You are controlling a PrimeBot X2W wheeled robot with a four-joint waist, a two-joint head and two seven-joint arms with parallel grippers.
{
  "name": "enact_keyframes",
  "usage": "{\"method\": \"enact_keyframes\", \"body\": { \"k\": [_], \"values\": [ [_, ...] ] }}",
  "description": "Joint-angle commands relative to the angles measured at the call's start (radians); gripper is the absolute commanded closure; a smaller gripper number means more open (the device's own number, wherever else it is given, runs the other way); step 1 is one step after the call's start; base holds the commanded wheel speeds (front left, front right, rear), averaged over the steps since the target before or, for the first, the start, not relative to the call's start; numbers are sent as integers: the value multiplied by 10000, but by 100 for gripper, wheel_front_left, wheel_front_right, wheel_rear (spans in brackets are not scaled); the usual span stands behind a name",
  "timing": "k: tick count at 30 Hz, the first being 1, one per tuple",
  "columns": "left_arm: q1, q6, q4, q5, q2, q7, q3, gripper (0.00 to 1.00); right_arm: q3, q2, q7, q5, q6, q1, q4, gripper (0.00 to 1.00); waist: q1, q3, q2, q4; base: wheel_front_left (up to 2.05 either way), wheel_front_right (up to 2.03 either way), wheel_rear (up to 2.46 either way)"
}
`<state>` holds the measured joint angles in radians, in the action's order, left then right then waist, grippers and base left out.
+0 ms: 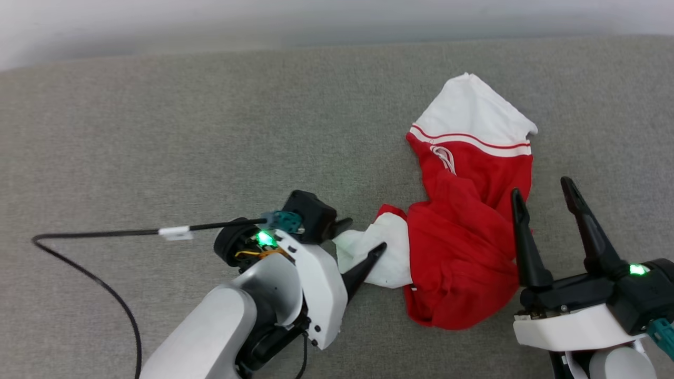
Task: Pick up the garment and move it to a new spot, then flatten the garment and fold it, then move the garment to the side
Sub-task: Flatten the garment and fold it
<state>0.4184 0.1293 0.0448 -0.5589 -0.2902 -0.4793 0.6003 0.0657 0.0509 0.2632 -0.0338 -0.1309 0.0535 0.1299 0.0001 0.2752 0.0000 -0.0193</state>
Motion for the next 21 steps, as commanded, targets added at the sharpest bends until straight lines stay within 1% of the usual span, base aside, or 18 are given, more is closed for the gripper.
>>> {"method": "enact_keyframes", "body": {
  "k": [1,6,12,13,14,15,18,21],
  "values": [
    [96,11,-31,-81,-12,-87,61,0,-40,-13,23,-32,4,125,42,0,-1,247,0,-169,0,0,0],
    [751,15,-378,-351,-174,-750,663,0,-25,-14,23,-79,4,282,54,0,-1,680,0,-377,0,0,0],
    [1246,15,-940,-498,-326,-785,1091,0,11,-14,23,-219,3,401,45,0,-1,1080,0,-600,0,0,0],
    [1307,15,-1024,-523,-353,-755,1169,35,4,-14,23,-232,3,428,30,0,-1,1135,0,-616,0,0,0],
    [1366,15,-1090,-538,-360,-712,1225,77,-5,-14,23,-241,3,450,20,0,-1,1173,0,-624,0,0,0],
    [1409,17,-1133,-590,-361,-602,1254,100,-13,-14,23,-246,3,465,12,0,-1,1197,0,-626,0,0,0],
    [1347,16,-1279,-694,-335,-163,1158,100,-51,-14,23,-261,3,463,-51,0,-1,1165,0,-604,0,0,0],
    [1104,-48,-1306,-713,-391,406,964,100,-53,-15,22,-249,3,392,-201,0,-1,900,0,-509,0,0,0]
  ]
}}
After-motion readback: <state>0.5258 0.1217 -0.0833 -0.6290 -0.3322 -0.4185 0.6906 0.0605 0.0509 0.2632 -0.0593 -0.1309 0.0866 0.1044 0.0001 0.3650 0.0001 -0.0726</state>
